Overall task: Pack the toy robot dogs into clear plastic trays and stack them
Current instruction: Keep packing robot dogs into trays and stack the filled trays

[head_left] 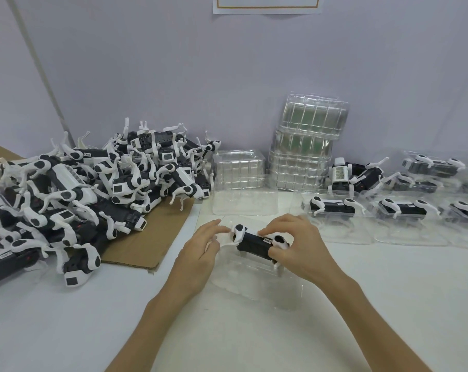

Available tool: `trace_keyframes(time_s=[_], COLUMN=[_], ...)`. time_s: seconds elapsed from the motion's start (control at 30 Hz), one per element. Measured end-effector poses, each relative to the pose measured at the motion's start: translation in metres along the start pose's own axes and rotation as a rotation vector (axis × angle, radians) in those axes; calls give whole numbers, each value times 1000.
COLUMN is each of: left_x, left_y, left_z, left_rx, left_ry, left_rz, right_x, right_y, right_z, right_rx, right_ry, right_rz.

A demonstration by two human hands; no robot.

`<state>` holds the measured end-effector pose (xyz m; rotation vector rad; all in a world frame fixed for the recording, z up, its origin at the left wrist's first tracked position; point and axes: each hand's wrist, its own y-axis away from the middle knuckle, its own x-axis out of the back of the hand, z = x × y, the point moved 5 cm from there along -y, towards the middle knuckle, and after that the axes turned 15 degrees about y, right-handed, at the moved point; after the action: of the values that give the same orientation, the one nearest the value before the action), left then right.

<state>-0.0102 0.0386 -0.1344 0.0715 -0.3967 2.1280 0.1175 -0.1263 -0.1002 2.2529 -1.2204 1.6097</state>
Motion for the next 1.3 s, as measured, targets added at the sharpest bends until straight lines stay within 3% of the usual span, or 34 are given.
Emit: trace_keyframes(time_s=[0.1, 0.17, 0.27, 0.33, 0.47, 0.57, 0.8, 0.9, 1.03, 1.3], left_x=[5, 9, 8, 12, 16, 12, 13, 10, 7, 10], left_y=[0, -2, -2, -4, -2, -2, -2, -1, 1, 0], left_z=[-1, -3, -5, -9, -22, -20, -5, 0, 0, -5], left_rx=[23, 59, 137, 194, 389, 385, 207, 196, 193, 153], left_ry=[3, 45, 96, 120, 126, 80, 261, 292, 350, 310], left_rz=[61, 89, 92, 149, 151, 84, 95, 68, 81, 155], right_x=[4, 1, -2, -1, -12, -19, -4, -1, 2, -4], right_y=[-1, -2, -2, -2, 0, 3, 1, 0, -4, -2], right_z=[15, 25, 27, 27, 37, 39, 21, 18, 20, 17], right_rx=[-170, -293, -328, -345, -431, -432, -237, -159, -188, -246], right_ry=[-18, -104, -394, -474, -268, -225, -619, -611, -567, -566], right_rz=[63, -47, -260, -271, -350, -412, -356, -304, -155, -14])
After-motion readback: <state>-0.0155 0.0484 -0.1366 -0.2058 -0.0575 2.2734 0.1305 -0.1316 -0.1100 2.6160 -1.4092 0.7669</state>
